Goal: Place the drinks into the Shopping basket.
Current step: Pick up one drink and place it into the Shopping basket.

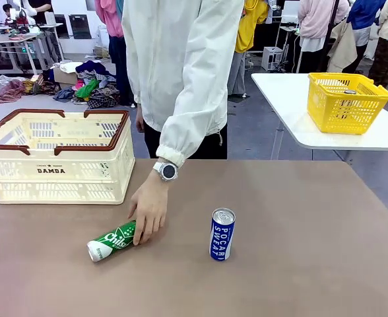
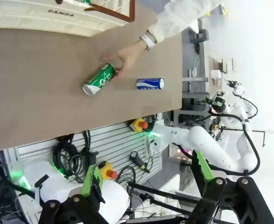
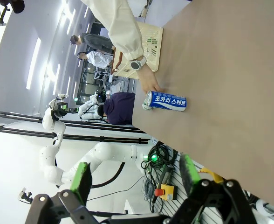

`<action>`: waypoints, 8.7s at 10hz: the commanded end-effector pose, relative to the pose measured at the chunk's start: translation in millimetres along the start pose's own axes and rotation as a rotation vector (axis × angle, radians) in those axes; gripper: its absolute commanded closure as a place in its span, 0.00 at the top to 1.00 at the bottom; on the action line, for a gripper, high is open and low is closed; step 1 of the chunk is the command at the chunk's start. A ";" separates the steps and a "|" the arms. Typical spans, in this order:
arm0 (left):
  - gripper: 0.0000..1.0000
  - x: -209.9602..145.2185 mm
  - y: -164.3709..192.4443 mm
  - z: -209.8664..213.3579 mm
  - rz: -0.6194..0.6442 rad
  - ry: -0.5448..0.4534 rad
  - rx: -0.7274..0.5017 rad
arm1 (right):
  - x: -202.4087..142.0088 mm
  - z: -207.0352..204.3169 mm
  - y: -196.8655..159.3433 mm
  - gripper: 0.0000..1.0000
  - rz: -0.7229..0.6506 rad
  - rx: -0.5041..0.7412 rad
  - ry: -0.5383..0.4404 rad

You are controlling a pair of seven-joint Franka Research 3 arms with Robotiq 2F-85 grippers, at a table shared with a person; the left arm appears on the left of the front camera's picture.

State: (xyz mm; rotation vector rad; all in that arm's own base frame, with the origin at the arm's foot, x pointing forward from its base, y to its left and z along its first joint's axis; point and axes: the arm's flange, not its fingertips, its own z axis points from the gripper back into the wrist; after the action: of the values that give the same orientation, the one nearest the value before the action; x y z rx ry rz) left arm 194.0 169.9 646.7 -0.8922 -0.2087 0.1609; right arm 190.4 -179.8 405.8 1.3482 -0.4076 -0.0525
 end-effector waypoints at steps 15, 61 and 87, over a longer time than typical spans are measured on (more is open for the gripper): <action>1.00 13.5 -166.1 -252.3 -0.079 0.259 0.207 | 3.2 0.3 6.0 1.00 -0.004 0.011 -0.013; 0.00 -23.7 -224.2 -617.6 -0.252 0.160 0.780 | 3.2 0.3 6.0 1.00 -0.004 0.011 -0.013; 0.00 282.1 -44.0 -275.8 -0.099 -0.155 0.658 | 3.2 0.3 6.0 1.00 -0.004 0.011 -0.013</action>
State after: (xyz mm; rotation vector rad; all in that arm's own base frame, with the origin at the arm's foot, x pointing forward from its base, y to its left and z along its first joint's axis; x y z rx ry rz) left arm 551.3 -6.7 548.5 -0.1808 -0.3098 0.1977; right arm 190.1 -179.8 405.8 1.3480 -0.4081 -0.0538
